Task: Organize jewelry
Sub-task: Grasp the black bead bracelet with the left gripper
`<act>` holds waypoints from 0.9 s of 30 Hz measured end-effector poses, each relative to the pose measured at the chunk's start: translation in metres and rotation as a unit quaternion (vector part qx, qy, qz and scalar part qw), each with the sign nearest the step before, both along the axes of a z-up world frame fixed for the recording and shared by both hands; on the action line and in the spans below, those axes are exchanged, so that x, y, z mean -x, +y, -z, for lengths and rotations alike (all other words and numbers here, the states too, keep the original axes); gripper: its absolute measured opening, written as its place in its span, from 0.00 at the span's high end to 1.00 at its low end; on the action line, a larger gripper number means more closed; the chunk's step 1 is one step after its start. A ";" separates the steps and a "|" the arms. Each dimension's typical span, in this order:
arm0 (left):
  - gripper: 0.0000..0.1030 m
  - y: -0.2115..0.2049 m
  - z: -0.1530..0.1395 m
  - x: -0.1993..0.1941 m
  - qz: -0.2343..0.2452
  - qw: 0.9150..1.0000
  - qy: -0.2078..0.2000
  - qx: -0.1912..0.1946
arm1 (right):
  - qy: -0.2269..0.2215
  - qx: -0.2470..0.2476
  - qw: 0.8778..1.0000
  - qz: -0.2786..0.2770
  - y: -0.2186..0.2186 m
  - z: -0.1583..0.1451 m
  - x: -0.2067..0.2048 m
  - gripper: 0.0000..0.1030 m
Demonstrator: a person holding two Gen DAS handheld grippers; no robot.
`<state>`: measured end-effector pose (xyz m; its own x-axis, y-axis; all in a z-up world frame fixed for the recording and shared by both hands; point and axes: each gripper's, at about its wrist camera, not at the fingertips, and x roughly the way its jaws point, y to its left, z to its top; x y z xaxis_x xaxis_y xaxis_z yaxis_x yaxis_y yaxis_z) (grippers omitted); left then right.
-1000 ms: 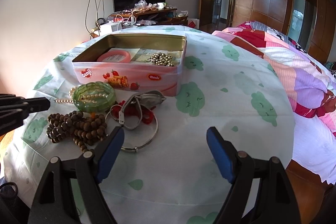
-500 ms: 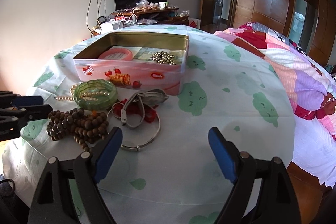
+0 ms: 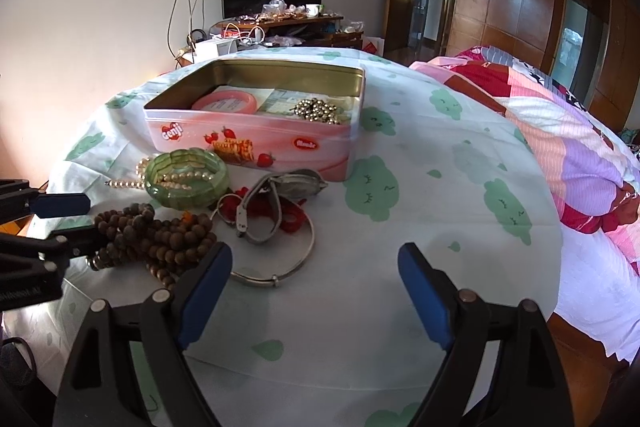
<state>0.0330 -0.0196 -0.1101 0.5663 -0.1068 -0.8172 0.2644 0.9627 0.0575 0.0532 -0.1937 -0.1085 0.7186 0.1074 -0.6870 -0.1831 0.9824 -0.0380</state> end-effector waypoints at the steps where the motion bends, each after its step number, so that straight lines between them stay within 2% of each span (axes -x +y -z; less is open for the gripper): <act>1: 0.74 0.001 0.000 -0.001 0.002 1.000 -0.002 0.000 | 0.000 0.000 1.000 -0.001 0.000 0.000 0.000 0.15; 2: 0.92 0.001 -0.001 -0.001 0.007 1.000 0.002 0.007 | -0.001 -0.001 1.000 -0.001 0.000 0.000 0.000 0.15; 5: 0.92 0.007 -0.007 -0.002 0.014 0.999 0.003 0.037 | -0.001 -0.005 1.000 -0.001 -0.001 0.000 0.000 0.15; 12: 0.92 0.030 -0.049 -0.002 -0.004 0.995 -0.052 0.079 | -0.010 -0.021 1.000 0.006 -0.008 -0.006 -0.005 0.15; 17: 0.92 0.042 -0.071 -0.008 -0.018 0.992 -0.082 0.094 | -0.009 -0.037 0.999 0.001 -0.009 -0.013 -0.015 0.15; 22: 0.92 0.047 -0.063 -0.022 -0.030 0.992 -0.079 0.095 | -0.009 -0.030 0.999 -0.013 0.002 -0.015 -0.026 0.16; 24: 0.92 0.046 -0.057 -0.028 -0.033 0.992 -0.075 0.092 | -0.002 -0.027 0.999 -0.019 0.008 -0.013 -0.032 0.21; 26: 0.92 0.047 -0.052 -0.032 -0.033 0.993 -0.069 0.094 | 0.010 -0.031 0.999 -0.023 0.010 -0.011 -0.039 0.30; 27: 0.92 0.047 -0.051 -0.032 -0.032 0.993 -0.067 0.094 | 0.018 -0.032 0.999 -0.023 0.011 -0.009 -0.043 0.31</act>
<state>0.0652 0.0277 -0.0595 0.6793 -0.2112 -0.7029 0.2051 0.9742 -0.0944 0.0967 -0.1831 -0.0995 0.6869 0.1840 -0.7031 -0.2276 0.9732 0.0324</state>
